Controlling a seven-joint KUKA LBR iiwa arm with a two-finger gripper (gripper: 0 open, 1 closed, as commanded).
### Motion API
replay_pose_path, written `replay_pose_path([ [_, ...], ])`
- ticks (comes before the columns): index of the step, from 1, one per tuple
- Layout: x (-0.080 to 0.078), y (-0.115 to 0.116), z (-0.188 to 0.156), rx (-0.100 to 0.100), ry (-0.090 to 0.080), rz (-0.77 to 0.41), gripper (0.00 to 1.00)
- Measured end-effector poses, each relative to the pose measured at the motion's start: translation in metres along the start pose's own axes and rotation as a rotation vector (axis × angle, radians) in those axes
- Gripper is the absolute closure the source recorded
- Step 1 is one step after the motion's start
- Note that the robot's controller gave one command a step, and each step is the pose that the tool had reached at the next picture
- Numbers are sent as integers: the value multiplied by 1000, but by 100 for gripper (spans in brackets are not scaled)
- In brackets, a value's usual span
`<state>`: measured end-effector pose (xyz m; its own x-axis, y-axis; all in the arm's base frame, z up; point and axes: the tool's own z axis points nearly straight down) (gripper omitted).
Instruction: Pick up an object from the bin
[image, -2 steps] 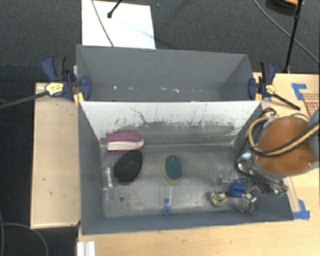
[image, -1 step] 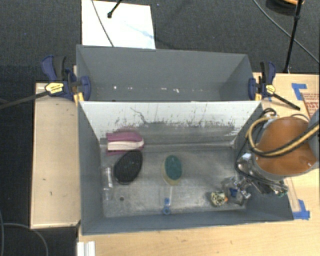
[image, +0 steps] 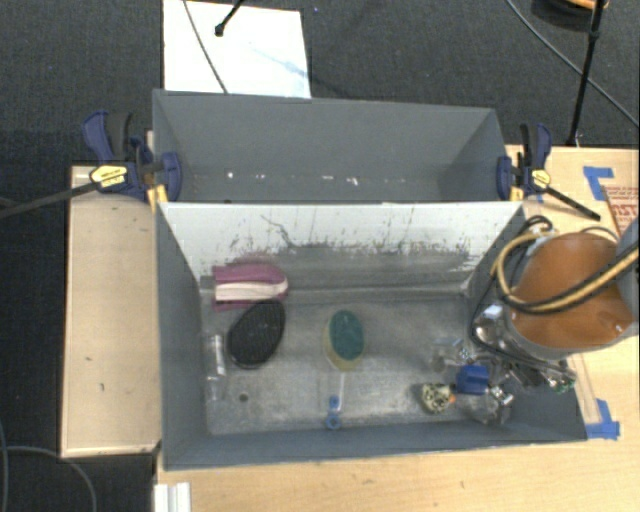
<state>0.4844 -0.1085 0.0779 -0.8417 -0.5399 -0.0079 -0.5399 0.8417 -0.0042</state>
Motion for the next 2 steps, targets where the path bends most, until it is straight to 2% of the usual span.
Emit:
replay_pose_path([
  [1, 1, -1, 6, 2, -1, -15, 0],
  [2, -18, -38, 7, -1, 3, 5, 0],
])
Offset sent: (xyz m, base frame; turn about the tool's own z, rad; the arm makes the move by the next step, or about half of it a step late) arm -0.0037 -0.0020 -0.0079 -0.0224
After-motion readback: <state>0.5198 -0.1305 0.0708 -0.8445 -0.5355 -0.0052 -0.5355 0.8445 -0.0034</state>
